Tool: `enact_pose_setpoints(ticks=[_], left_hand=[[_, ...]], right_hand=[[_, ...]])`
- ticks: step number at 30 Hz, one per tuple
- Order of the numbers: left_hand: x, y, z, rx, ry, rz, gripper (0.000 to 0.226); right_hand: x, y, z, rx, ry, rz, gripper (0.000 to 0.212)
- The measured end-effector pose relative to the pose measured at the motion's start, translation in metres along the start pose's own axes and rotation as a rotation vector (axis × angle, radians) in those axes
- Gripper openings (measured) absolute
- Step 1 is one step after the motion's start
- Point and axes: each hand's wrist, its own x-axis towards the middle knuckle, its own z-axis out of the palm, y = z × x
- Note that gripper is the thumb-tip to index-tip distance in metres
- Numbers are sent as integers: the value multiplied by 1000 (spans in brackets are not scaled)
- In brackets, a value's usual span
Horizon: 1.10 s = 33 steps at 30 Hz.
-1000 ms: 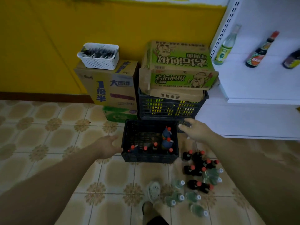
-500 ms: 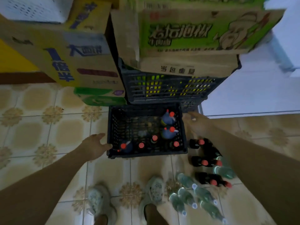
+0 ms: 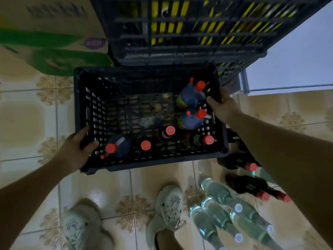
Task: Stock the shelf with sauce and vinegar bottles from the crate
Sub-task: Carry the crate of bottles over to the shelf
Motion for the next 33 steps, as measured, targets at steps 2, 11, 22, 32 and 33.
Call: enact_pose_setpoints(ticks=[2, 11, 22, 32, 33], left_hand=[[7, -7, 10, 13, 22, -10, 63], [18, -4, 19, 12, 185, 26, 63], [18, -6, 23, -46, 219, 10, 65], [21, -5, 23, -168, 239, -36, 60], [22, -6, 23, -182, 240, -38, 60]], right_hand=[[13, 4, 9, 4, -10, -8, 67], [26, 10, 20, 5, 58, -49, 73], [22, 10, 24, -50, 130, -31, 69], [20, 7, 28, 36, 138, -13, 78], [19, 7, 28, 37, 141, -14, 79]])
